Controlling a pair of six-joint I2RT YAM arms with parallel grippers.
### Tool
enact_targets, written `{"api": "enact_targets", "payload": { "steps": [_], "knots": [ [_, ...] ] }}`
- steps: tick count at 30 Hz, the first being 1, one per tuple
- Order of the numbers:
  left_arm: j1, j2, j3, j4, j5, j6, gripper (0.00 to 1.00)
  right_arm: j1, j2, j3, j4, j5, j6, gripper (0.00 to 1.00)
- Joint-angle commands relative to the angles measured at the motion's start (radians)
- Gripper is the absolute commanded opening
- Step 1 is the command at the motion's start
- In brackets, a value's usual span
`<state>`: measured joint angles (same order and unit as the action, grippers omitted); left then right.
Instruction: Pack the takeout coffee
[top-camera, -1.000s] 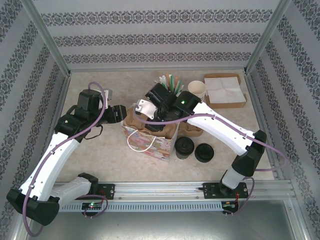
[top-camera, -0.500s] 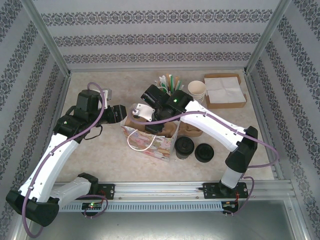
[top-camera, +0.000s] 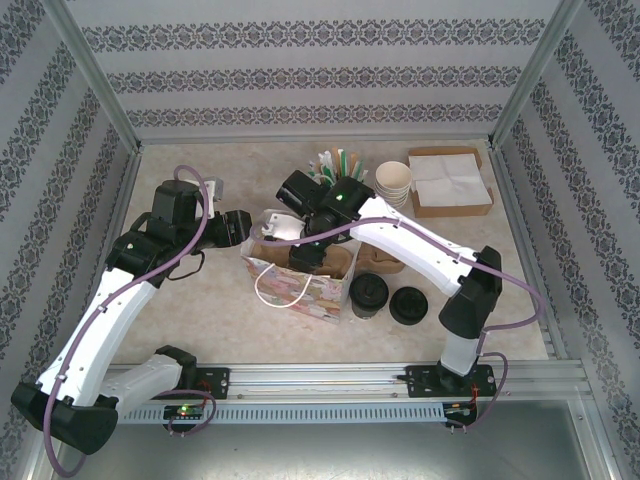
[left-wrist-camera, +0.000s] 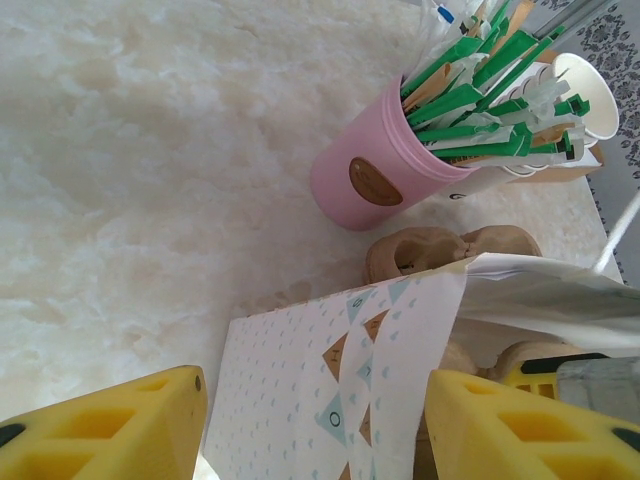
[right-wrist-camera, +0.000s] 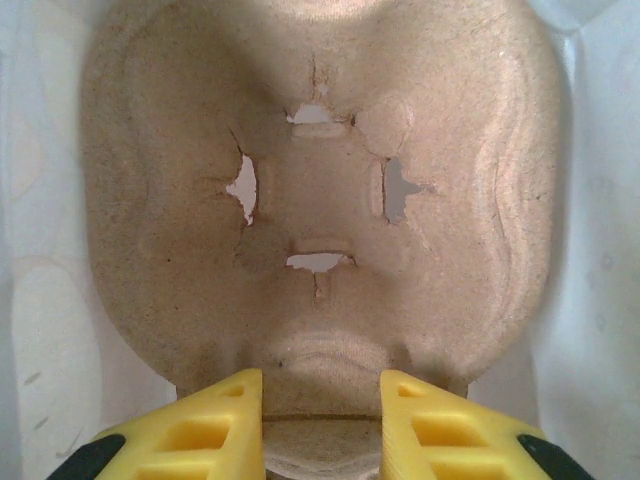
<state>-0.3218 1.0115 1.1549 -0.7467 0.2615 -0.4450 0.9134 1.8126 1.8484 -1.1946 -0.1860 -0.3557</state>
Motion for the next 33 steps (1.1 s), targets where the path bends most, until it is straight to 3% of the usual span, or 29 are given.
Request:
{"api": "enact_targets", "payload": {
  "steps": [1,33],
  "knots": [
    [-0.013,-0.005,-0.012,0.03,0.009,0.005,0.6,-0.006,0.02,0.031,-0.052,-0.023,-0.022,0.29],
    [-0.012,-0.019,-0.017,0.026,-0.008,0.008,0.59,-0.002,0.109,0.036,-0.051,-0.006,-0.023,0.29]
  ]
}}
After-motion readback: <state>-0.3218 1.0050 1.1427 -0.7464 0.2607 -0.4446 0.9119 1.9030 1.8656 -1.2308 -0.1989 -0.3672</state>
